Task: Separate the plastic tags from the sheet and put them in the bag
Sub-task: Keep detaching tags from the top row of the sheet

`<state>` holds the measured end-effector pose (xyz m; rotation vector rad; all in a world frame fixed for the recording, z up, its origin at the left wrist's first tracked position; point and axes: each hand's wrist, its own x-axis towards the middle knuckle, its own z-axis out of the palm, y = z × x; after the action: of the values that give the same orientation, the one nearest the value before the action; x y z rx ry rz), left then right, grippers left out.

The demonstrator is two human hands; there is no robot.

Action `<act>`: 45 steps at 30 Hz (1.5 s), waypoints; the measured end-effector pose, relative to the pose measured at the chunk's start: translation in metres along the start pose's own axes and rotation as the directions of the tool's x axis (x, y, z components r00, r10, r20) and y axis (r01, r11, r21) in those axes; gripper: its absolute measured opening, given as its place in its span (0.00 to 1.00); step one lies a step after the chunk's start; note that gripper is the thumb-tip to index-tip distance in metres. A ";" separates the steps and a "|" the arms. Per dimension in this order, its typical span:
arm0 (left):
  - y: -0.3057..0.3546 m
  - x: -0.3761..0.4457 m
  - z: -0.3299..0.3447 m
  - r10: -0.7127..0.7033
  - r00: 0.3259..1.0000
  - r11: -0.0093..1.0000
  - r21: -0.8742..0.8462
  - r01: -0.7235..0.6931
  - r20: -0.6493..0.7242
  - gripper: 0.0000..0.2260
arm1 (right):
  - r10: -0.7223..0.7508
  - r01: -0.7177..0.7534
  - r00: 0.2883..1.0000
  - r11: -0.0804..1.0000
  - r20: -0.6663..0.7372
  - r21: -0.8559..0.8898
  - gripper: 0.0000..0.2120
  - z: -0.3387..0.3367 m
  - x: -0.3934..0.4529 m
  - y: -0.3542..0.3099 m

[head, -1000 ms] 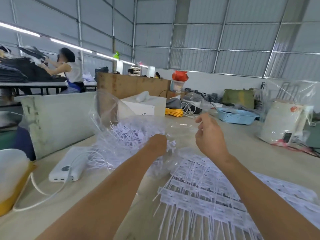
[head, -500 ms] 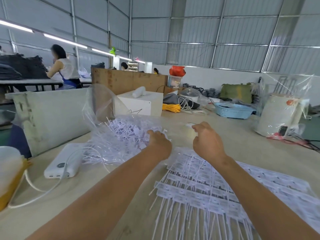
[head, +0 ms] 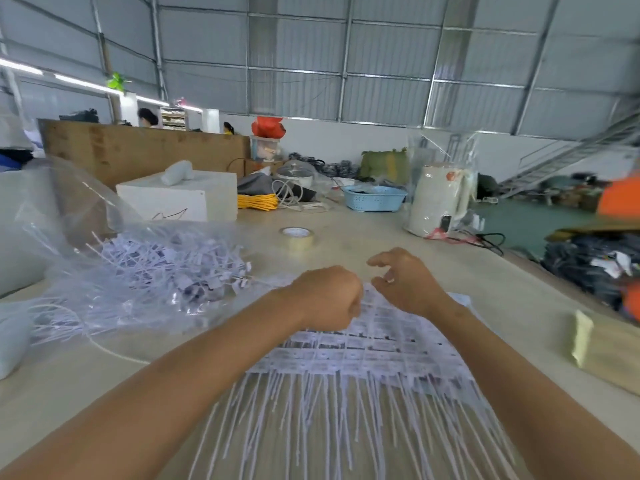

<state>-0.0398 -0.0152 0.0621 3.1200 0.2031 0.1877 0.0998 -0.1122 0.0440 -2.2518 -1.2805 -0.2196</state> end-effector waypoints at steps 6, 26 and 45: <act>0.003 0.047 0.040 0.042 0.999 0.996 -0.073 -0.044 -0.023 0.10 | 0.335 -0.329 0.942 0.928 0.008 -0.174 0.12 -0.039 -0.046 0.101; 0.012 0.104 0.020 0.006 0.983 0.999 -0.042 -0.014 -0.186 0.18 | 0.276 -0.244 0.941 0.954 -0.195 0.175 0.10 -0.037 -0.052 0.119; -0.078 0.046 -0.007 -0.147 0.973 0.946 -0.312 0.085 -0.180 0.09 | 0.606 -0.215 0.792 0.175 0.067 0.961 0.10 -0.060 -0.060 0.100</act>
<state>-0.0055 0.0677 0.0733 2.7712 0.3260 0.4842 0.1583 -0.2292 0.0342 -1.2617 -0.2754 0.3181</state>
